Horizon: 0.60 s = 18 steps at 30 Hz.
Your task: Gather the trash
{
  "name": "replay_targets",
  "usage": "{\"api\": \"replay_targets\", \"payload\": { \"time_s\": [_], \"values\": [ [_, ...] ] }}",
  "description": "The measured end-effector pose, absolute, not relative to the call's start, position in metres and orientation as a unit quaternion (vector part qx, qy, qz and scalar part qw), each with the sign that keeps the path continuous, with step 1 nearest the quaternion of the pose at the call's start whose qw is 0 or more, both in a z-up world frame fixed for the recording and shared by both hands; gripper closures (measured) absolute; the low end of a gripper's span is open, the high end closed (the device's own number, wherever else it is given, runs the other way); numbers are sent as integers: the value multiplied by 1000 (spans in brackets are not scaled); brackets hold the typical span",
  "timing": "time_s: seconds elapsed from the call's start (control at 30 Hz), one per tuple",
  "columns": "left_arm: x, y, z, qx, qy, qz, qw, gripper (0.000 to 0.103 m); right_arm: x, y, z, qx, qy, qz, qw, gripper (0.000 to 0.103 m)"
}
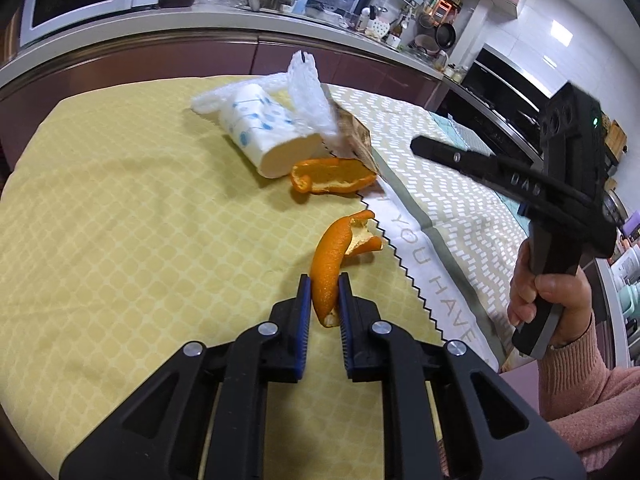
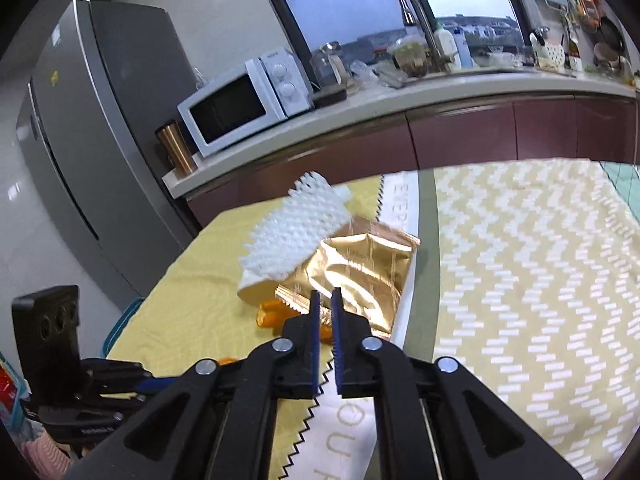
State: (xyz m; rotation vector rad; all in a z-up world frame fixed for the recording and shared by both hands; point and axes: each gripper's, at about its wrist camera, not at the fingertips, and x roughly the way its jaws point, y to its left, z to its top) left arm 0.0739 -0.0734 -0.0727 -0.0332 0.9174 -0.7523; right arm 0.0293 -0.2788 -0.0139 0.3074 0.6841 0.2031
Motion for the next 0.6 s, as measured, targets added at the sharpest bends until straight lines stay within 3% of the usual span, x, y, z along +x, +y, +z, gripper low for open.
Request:
{"api": "replay_targets", "payload": {
  "time_s": [0.13, 0.27, 0.33, 0.5, 0.6],
  "values": [
    [75, -66, -72, -22, 433, -346, 832, 89, 37, -272, -24, 132, 352, 79, 923, 66],
    [76, -62, -72, -24, 433, -342, 834, 89, 41, -259, -28, 93, 360, 64, 926, 58],
    [76, -62, -73, -26, 434, -341, 833, 89, 43, -249, -26, 65, 358, 62, 929, 48],
    [78, -58, -75, -33, 436, -339, 833, 89, 52, -231, -26, 11, 360, 49, 932, 47],
    [79, -58, -75, -34, 435, -339, 833, 89, 60, -229, -28, 0, 366, 43, 930, 57]
  ]
}}
